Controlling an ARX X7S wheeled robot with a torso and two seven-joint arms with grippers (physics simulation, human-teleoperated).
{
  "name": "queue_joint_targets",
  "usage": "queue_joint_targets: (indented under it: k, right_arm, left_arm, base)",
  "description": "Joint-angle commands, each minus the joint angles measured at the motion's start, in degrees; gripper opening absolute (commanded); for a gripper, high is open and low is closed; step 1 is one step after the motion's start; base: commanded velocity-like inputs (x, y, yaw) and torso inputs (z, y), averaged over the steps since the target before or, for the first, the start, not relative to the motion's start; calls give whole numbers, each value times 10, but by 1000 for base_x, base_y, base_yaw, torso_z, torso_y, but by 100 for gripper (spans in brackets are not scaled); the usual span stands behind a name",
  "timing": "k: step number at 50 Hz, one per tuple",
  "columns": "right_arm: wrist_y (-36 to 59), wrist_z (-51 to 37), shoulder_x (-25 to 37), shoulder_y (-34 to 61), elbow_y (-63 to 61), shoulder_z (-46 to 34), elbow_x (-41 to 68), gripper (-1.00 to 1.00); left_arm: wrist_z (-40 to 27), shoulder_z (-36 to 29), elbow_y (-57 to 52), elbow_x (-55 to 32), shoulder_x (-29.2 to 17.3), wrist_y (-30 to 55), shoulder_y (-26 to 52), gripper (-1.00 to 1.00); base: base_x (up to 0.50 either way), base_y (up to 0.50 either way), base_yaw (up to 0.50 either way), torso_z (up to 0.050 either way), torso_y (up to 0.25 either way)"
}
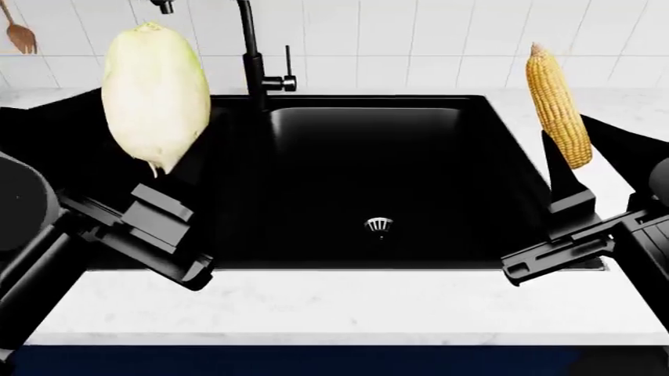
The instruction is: Pick the corn, radish from the counter and place them in the cabinet. Then close the cabinet.
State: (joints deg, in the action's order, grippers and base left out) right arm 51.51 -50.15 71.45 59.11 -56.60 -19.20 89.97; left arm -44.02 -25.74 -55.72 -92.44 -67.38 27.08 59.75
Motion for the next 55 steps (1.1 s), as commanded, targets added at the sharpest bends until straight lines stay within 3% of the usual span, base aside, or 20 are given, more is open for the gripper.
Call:
queue_joint_targets:
  k: [1, 17, 30, 44, 55]
  right_arm:
    - [38, -13, -5, 53, 0, -5, 21, -100]
    - [37, -5, -2, 63, 6, 1, 33, -100]
    - [34, -21, 0, 74, 41, 1, 68, -100]
    - [65, -43, -26, 159, 62, -15, 135, -100]
    - [64, -40, -24, 165, 65, -13, 147, -100]
  left_arm:
    - [-18, 20, 2, -30, -9, 2, 37, -100]
    - [-45, 16, 18, -64, 4, 28, 91, -100]
    - [-55, 4, 37, -84, 24, 58, 138, -100]
    - [-65, 25, 55, -153, -3, 76, 216, -100]
    - [-86, 15, 57, -182, 20, 96, 267, -100]
  base:
    - [0, 500, 0, 0, 0]
    - [180, 482, 0, 0, 0]
    - [459, -115, 0, 0, 2]
    - [0, 0, 0, 0, 1]
    - [7, -263, 0, 0, 1]
